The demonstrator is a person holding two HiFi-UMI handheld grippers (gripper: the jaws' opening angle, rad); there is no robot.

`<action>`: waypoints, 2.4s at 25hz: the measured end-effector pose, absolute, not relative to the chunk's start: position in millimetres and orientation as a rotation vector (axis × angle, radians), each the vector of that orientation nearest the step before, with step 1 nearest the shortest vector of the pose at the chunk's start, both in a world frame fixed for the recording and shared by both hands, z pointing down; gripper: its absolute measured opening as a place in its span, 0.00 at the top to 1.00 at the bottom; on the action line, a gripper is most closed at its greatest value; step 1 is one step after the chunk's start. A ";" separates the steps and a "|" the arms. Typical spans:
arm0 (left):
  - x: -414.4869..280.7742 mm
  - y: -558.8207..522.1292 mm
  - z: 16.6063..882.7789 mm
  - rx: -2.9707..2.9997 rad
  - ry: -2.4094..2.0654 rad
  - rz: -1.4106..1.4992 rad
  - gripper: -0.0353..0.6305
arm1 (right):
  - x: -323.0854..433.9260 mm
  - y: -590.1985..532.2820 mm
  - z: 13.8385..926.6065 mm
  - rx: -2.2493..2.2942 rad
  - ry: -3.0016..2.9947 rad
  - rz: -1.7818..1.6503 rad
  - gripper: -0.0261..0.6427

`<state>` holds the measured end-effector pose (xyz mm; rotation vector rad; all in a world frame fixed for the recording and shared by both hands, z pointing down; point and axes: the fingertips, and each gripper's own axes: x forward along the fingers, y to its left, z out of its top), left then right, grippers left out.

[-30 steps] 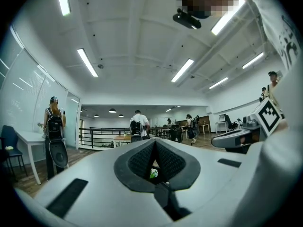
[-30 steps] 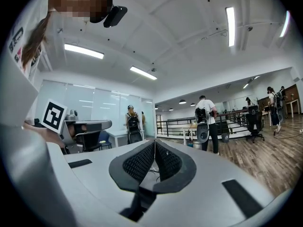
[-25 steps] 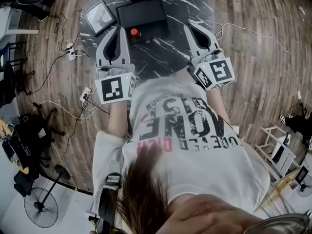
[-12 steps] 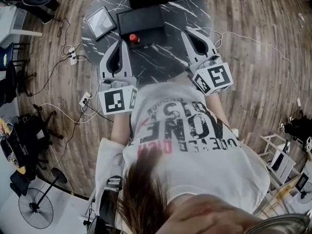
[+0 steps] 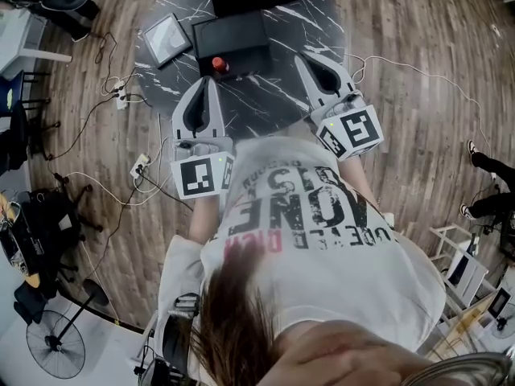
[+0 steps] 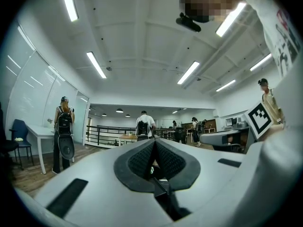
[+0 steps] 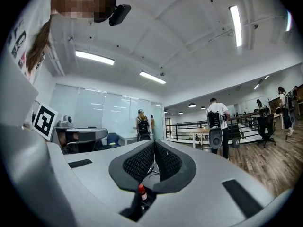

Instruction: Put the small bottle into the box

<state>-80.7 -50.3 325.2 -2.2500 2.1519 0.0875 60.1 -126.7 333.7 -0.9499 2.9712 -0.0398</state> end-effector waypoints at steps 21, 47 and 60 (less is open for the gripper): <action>-87.9 -25.8 323.7 -2.213 2.242 0.123 0.94 | 53.4 -114.3 326.1 -0.906 2.979 0.003 0.96; -103.6 -21.0 324.5 -2.159 2.255 0.090 0.94 | 51.4 -105.0 334.6 -0.894 2.994 -0.016 0.96; -94.5 -43.3 312.3 -2.198 2.166 0.073 0.94 | 52.2 -107.8 334.0 -0.890 2.991 -0.028 0.96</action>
